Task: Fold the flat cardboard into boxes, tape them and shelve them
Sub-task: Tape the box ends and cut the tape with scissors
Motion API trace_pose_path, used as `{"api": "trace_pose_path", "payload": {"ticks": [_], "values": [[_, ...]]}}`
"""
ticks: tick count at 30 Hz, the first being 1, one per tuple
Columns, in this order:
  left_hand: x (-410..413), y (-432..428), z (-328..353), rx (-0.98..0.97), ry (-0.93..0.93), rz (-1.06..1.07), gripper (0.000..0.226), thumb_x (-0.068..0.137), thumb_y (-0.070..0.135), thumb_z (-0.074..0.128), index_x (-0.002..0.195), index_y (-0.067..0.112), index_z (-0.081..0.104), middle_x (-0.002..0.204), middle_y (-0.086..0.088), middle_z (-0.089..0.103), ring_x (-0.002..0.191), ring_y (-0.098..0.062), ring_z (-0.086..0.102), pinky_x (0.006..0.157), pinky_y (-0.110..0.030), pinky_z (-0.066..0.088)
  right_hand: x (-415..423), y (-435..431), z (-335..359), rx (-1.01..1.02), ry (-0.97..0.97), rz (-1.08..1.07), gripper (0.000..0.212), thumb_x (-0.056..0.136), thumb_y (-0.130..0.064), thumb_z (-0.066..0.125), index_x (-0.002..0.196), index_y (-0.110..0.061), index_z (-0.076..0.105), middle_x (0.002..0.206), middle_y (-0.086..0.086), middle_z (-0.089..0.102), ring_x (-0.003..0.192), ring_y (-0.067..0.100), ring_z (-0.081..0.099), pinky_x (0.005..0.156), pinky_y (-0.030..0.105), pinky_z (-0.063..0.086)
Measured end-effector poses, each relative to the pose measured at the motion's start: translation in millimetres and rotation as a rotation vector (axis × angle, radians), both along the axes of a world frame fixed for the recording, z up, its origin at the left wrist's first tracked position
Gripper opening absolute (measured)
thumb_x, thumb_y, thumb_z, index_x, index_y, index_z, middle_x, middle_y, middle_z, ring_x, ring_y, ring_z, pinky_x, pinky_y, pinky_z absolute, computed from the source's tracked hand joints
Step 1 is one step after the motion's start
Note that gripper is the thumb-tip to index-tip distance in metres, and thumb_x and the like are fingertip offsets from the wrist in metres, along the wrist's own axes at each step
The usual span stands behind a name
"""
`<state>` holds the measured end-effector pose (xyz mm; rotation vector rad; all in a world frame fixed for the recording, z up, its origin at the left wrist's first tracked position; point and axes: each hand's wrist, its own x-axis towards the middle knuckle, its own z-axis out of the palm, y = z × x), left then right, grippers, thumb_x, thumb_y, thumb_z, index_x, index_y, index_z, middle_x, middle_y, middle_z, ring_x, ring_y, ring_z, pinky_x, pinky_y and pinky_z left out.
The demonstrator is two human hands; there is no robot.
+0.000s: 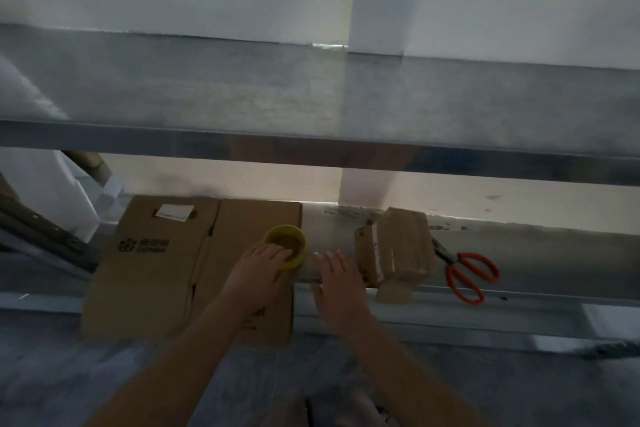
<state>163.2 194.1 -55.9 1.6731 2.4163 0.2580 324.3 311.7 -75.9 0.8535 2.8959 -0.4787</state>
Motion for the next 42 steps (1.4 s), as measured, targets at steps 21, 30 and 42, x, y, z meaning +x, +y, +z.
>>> {"api": "trace_pose_path", "payload": {"ticks": [21,30,42], "values": [[-10.0,11.5,-21.9,0.121,-0.040,-0.019,0.023,0.086,0.016,0.063,0.108,0.018,0.068,0.097,0.001,0.070,0.095,-0.022,0.065,0.103,-0.034,0.038,-46.5,32.2,-5.5,-0.128,-0.013,-0.089,0.016,0.092,-0.034,0.060,0.107,-0.033,0.064,0.126,-0.003,0.054,0.125,0.021,0.041,0.099,0.040,0.034],[-12.4,7.7,-25.0,0.124,-0.090,0.011,0.023,0.087,0.013,0.062,0.109,0.016,0.068,0.098,-0.003,0.067,0.098,-0.028,0.061,0.095,-0.036,0.041,-49.4,36.6,-2.9,-0.091,-0.047,-0.016,0.023,0.095,-0.028,0.059,0.118,-0.028,0.061,0.124,-0.001,0.056,0.122,0.021,0.043,0.099,0.041,0.041],[-12.1,5.2,-21.4,0.090,-0.079,0.014,0.022,0.093,0.021,0.057,0.113,0.020,0.067,0.104,0.001,0.067,0.103,-0.020,0.061,0.104,-0.031,0.035,-52.9,43.3,-4.1,-0.071,-0.102,0.043,0.028,0.089,-0.046,0.063,0.113,-0.033,0.060,0.122,-0.001,0.052,0.119,0.025,0.038,0.096,0.044,0.041]]}}
